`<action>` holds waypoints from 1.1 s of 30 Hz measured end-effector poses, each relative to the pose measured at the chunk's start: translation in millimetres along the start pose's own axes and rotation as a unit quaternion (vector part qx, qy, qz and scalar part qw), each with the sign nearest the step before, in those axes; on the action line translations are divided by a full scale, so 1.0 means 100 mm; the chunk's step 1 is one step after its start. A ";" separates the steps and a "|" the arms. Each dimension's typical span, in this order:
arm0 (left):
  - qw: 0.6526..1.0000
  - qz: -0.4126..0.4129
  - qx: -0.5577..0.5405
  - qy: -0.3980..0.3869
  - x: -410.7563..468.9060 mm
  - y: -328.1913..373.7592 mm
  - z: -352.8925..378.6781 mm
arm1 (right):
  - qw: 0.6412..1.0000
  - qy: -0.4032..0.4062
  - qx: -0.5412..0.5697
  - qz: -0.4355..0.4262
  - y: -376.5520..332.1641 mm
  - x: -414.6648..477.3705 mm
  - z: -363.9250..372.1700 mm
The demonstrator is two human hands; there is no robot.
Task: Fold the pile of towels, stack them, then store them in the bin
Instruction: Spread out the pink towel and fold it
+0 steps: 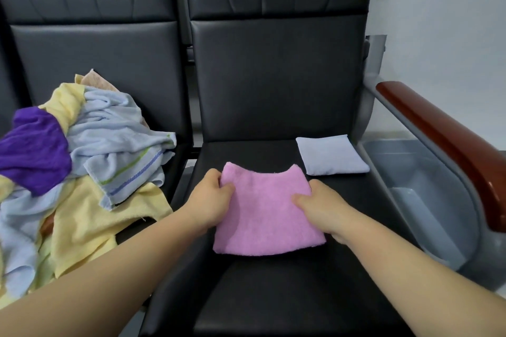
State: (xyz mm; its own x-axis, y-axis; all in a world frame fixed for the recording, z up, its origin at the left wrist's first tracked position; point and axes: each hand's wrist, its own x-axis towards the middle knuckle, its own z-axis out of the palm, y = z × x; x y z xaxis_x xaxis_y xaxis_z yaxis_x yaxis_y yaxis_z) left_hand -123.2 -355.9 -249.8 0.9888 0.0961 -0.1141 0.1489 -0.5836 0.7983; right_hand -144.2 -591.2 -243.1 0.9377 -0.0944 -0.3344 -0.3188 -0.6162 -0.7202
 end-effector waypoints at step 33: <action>0.996 0.046 0.031 0.064 0.64 0.41 -0.14 | 0.973 0.134 -0.149 -0.115 -0.67 0.47 -0.13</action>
State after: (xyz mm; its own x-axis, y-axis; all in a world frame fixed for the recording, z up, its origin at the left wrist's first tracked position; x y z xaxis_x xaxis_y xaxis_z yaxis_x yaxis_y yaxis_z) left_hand -53.7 -362.7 -215.8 0.9894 0.1408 0.0370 0.0629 -0.6432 0.7631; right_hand -77.3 -564.1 -202.5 0.9945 -0.1042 0.0137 -0.0807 -0.8403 -0.5360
